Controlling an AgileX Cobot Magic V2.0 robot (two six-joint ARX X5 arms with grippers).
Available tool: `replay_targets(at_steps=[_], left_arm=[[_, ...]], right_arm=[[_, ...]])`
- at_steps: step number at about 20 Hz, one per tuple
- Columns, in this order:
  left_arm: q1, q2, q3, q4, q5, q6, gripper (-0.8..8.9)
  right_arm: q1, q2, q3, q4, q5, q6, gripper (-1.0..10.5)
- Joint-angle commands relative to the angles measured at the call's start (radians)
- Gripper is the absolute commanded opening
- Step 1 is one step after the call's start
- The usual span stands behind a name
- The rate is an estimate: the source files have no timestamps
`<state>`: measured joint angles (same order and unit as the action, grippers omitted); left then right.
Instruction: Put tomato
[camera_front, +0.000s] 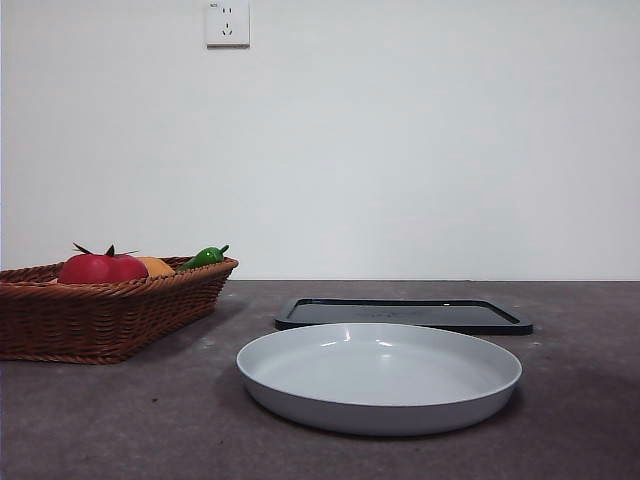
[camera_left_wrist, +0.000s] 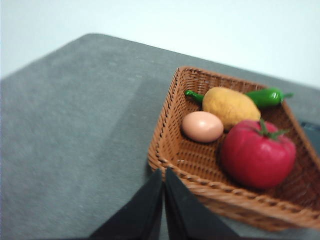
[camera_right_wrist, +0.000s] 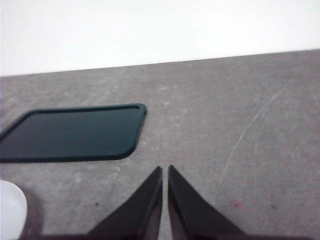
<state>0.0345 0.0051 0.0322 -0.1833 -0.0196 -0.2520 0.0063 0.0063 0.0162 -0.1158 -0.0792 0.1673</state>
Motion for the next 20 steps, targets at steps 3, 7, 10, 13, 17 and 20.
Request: replay_targets(at_steps=[3, 7, 10, 13, 17, 20], left_arm=[[0.001, -0.002, -0.016, -0.005, 0.002, -0.124, 0.07], [0.001, -0.002, 0.013, -0.011, 0.050, -0.157, 0.08], [0.001, 0.000, 0.045, -0.015, 0.094, -0.172, 0.10], [0.001, 0.010, 0.099, -0.076, 0.104, -0.217, 0.10], [0.001, 0.041, 0.183, -0.157, 0.119, -0.216, 0.10], [0.001, 0.077, 0.245, -0.185, 0.158, -0.210, 0.10]], right_arm=[[0.000, -0.003, -0.001, 0.011, -0.036, 0.097, 0.1], [0.000, -0.003, 0.016, 0.001, -0.058, 0.141, 0.1], [0.000, -0.002, 0.048, -0.014, -0.060, 0.144, 0.1], [0.000, -0.002, 0.100, -0.058, -0.060, 0.151, 0.1], [0.000, 0.002, 0.187, -0.134, -0.069, 0.160, 0.1], [0.000, 0.027, 0.264, -0.200, -0.098, 0.160, 0.1]])
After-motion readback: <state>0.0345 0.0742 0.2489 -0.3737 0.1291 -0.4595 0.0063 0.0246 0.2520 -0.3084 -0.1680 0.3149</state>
